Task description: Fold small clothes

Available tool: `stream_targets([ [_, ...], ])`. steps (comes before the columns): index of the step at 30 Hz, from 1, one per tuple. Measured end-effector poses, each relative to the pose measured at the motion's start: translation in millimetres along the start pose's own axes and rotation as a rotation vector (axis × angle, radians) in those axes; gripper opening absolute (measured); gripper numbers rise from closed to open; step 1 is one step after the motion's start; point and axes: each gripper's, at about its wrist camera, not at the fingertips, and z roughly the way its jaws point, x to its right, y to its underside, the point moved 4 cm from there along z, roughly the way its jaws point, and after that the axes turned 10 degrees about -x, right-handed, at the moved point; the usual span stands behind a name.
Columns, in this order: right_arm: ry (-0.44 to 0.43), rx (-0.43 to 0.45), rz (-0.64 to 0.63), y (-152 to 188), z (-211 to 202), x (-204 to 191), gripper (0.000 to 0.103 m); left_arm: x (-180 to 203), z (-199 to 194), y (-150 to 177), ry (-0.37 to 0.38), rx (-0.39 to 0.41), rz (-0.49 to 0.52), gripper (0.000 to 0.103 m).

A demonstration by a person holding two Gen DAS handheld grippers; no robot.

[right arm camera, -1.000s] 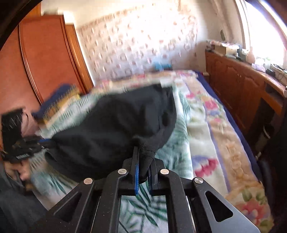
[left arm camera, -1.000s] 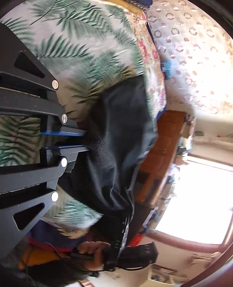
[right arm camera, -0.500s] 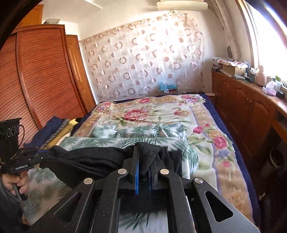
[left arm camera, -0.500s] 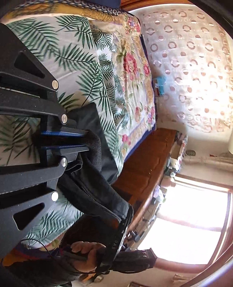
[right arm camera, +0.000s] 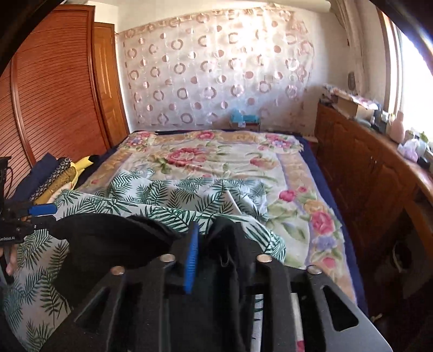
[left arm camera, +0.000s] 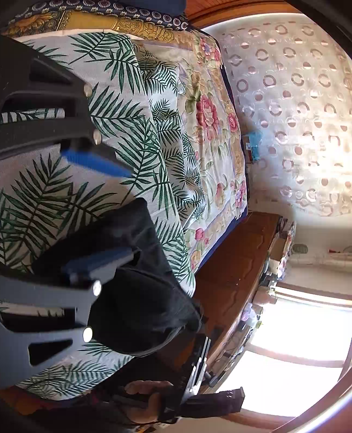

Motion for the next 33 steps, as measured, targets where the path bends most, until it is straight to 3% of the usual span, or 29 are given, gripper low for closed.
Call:
stream_targets([
  [1, 0.0, 0.005, -0.008, 6, -2, 2, 0.045, 0, 0, 3, 0.004, -0.002, 0.008, 0.079],
  [2, -0.002, 0.006, -0.022, 9, -7, 1, 0.046, 0, 1, 3, 0.008, -0.007, 0.015, 0.081],
  [7, -0.003, -0.068, -0.07, 29, 15, 7, 0.047, 4, 11, 12, 0.043, -0.054, 0.046, 0.081],
  [14, -0.105, -0.207, -0.012, 14, 70, 13, 0.047, 21, 40, -2, 0.056, -0.102, 0.099, 0.081],
  [15, -0.154, -0.225, -0.012, 13, 76, 12, 0.043, 20, 43, -5, 0.053, -0.103, 0.096, 0.081],
  [16, -0.204, -0.236, -0.023, 11, 77, 12, 0.019, 20, 46, -8, 0.054, -0.102, 0.091, 0.081],
  [17, -0.218, -0.239, -0.037, 8, 77, 10, 0.005, 18, 49, -12, 0.053, -0.102, 0.084, 0.081],
  [20, -0.208, -0.197, -0.047, 3, 67, 13, 0.005, 12, 55, -24, 0.042, -0.085, 0.061, 0.081],
  [22, -0.108, -0.129, -0.009, -1, 54, 24, 0.004, 5, 61, -30, 0.027, -0.082, 0.039, 0.081],
  [24, -0.006, -0.14, 0.056, 1, 52, 34, 0.004, -1, 66, -30, -0.021, -0.084, 0.024, 0.081],
  [30, 0.042, -0.178, 0.046, 4, 52, 26, 0.006, -13, 79, -28, 0.018, -0.121, -0.029, 0.081],
  [33, 0.018, -0.167, 0.075, 0, 48, 26, 0.037, -12, 81, -26, 0.032, -0.131, -0.029, 0.081],
])
